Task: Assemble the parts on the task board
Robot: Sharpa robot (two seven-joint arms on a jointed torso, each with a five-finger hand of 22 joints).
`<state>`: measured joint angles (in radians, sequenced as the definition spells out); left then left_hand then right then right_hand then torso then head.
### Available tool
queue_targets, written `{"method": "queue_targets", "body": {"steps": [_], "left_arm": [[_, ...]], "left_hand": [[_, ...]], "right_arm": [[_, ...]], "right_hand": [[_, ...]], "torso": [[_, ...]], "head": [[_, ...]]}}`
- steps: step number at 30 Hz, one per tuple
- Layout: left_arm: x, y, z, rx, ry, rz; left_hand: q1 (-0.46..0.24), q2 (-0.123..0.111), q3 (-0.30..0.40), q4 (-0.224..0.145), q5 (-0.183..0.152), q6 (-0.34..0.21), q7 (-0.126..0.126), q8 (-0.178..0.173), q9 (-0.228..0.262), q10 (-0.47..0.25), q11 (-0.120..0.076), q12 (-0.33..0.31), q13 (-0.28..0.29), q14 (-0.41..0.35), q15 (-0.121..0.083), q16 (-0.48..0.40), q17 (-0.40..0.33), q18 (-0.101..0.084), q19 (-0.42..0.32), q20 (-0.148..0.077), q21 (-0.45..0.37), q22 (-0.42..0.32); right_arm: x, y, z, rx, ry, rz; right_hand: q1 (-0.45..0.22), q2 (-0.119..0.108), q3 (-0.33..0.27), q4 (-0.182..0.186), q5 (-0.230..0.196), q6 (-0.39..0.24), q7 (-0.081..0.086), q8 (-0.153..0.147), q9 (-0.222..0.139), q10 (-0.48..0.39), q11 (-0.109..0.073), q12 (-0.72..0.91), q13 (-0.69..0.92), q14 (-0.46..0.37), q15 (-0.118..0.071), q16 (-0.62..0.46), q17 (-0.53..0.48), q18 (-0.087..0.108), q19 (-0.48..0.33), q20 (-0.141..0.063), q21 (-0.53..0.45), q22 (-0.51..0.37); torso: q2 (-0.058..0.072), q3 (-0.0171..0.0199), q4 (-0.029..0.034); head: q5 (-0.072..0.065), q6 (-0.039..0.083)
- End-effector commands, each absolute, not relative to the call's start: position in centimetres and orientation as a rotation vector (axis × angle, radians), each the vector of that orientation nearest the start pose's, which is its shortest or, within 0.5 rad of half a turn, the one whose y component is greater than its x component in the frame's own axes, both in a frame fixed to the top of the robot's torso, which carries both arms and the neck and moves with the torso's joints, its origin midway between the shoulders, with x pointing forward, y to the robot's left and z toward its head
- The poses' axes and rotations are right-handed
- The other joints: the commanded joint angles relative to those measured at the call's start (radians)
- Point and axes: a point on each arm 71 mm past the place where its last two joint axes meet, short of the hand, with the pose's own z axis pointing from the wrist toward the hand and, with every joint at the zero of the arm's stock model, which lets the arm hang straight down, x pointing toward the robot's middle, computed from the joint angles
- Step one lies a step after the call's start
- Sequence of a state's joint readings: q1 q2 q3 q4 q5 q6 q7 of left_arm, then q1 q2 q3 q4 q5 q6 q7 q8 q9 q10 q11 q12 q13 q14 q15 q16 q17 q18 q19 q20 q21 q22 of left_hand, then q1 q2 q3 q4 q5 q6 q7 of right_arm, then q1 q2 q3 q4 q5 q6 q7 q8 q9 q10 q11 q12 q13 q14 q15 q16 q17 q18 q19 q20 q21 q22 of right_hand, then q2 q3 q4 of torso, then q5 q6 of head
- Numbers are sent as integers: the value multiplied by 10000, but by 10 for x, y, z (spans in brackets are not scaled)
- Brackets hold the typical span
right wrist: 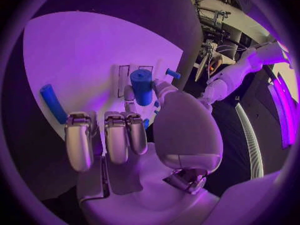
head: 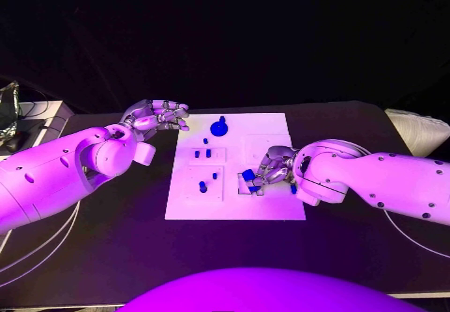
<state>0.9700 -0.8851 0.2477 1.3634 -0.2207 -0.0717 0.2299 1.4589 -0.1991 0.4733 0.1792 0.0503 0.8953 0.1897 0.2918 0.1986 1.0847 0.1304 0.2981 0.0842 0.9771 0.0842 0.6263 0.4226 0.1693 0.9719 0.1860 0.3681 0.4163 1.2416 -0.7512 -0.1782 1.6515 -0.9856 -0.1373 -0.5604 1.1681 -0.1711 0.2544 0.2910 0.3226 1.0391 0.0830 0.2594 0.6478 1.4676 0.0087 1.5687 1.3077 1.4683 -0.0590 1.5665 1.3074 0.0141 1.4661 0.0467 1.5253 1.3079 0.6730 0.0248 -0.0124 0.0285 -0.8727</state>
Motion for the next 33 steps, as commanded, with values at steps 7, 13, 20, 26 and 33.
{"method": "queue_targets", "body": {"steps": [7,13,20,26,33], "left_arm": [[502,275,-208,-11119,15211,-15146],[501,275,-208,-11122,15211,-15139],[501,275,-208,-11124,15210,-15136],[501,275,-208,-11131,15205,-15115],[501,275,-208,-11136,15207,-15108]], "left_hand": [[43,35,-13,-8,7,69,25,-47,-14,-48,0,-20,17,-66,-30,32,8,99,-69,21,-68,-4],[39,36,-15,-4,7,70,26,-47,-15,-49,1,-20,17,-67,-29,33,11,99,-69,22,-69,-3],[29,38,-18,3,7,71,28,-48,-17,-51,3,-19,18,-69,-27,35,15,98,-68,23,-70,-3],[22,40,-20,10,7,71,30,-49,-19,-52,4,-18,18,-70,-26,36,18,97,-68,24,-72,-3],[22,40,-20,10,7,71,30,-49,-19,-52,4,-18,18,-70,-26,36,18,97,-68,24,-72,-3]], "right_arm": [[433,-142,-242,2288,22942,5452],[434,-141,-242,2325,22832,5446],[436,-139,-241,2548,22539,5518],[436,-138,-241,2650,22467,5603],[434,-139,-241,2671,22355,5640]], "right_hand": [[-138,14,-7,3,-53,108,-48,9,12,1032,-56,21,2631,1025,-24,43,2634,-60,946,-32,41,2522],[-261,-12,-38,4,-85,111,-48,4,15,1032,-56,21,2631,1024,-24,42,2630,-59,944,-32,33,2520],[-857,-20,-787,26,-1171,-4,-15,-75,54,1032,-24,21,2631,1021,5,38,2618,-54,936,-5,10,2514],[-1388,261,-1984,24,-851,-70,6,-104,125,1032,-2,21,2631,1025,24,43,2634,-60,942,16,40,2521],[-1487,540,-2894,41,-1339,-80,11,-100,185,1032,3,21,2631,1025,32,43,2634,-61,943,26,48,2523]], "torso": [[8,-10,8],[15,-14,4],[15,-2,16],[4,4,10],[1,7,-2]], "head": [[32,1],[47,1],[65,1],[87,1],[73,1]]}}
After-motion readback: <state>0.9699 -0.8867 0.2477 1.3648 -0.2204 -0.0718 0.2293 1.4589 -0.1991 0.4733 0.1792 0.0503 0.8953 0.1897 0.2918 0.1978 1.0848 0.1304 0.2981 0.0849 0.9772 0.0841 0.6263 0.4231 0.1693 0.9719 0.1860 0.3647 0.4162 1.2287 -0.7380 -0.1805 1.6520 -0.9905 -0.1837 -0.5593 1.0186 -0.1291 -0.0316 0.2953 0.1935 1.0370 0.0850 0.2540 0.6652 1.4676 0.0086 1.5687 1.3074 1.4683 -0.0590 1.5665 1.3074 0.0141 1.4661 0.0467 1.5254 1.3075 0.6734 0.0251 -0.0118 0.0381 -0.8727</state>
